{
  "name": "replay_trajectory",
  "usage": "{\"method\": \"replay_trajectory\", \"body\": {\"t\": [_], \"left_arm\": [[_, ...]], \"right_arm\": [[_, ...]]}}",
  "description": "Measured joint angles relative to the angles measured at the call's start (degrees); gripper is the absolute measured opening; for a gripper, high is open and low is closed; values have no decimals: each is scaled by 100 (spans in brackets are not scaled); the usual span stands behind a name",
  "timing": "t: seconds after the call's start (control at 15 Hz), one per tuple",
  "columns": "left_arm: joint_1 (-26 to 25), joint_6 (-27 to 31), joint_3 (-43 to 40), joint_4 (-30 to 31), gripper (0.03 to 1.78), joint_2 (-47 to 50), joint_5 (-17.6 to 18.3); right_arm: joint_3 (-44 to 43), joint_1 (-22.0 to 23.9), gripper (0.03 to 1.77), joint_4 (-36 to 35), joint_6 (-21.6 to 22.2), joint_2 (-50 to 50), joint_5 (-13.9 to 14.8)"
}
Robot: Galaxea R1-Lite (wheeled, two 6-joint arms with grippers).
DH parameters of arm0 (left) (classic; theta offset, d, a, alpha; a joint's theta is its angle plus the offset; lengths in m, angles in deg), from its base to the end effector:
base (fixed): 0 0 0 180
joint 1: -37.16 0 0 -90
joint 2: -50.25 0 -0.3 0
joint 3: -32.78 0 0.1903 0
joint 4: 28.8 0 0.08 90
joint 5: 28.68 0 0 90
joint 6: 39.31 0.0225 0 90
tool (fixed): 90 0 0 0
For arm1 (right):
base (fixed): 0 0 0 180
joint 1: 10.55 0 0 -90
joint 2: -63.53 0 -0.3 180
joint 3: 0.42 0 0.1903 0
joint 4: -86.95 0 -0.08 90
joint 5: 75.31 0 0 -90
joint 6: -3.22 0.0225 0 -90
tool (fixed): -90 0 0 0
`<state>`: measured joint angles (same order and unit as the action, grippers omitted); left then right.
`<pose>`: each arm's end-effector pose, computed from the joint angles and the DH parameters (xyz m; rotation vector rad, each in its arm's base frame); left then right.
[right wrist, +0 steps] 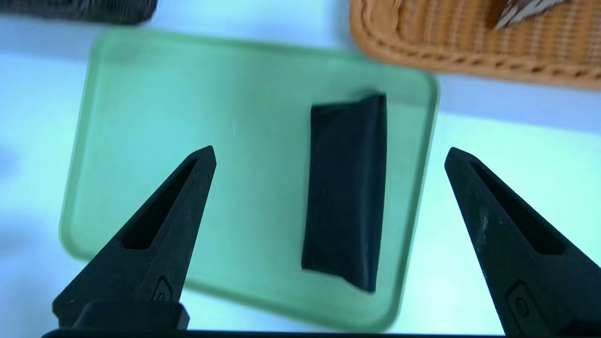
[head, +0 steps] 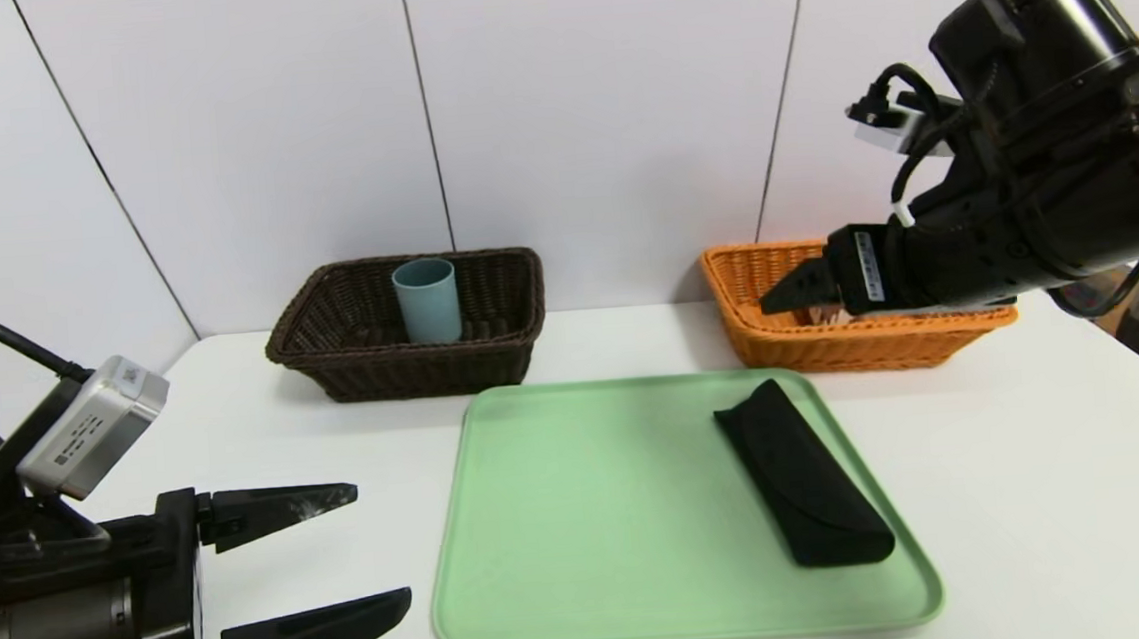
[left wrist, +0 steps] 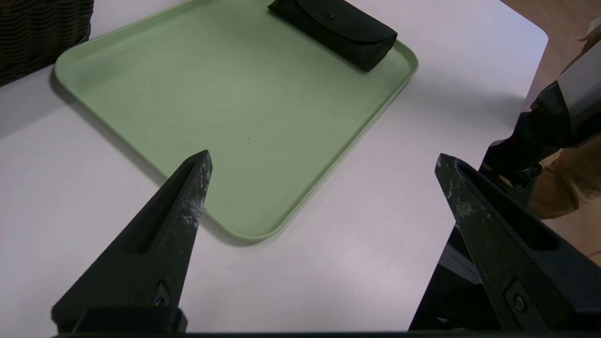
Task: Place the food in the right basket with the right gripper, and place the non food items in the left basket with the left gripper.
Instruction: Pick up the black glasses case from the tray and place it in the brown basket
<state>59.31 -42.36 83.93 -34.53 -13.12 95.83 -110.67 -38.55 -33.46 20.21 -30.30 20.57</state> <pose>0.1297 -0.0666 0.1975 -0.0835 0.3505 -0.9718 0.2459 0.1281 0.2831 0.0592 0.7699 0.2559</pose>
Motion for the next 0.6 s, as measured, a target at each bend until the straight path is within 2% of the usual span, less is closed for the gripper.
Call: {"method": "replay_trajectory", "body": {"t": [0.2,0.47,0.6], "left_arm": [[0,-1,-69,-12,169,151,0],[0,0,-91,-128,169,271,0],[0,5,-91,-130,169,297,0]], "right_arm": [[497,-313,169,149,-77,325,33],[1007,-377,169,422,-201,433,63],[1276,-378,169,430,-319,369,249]]}}
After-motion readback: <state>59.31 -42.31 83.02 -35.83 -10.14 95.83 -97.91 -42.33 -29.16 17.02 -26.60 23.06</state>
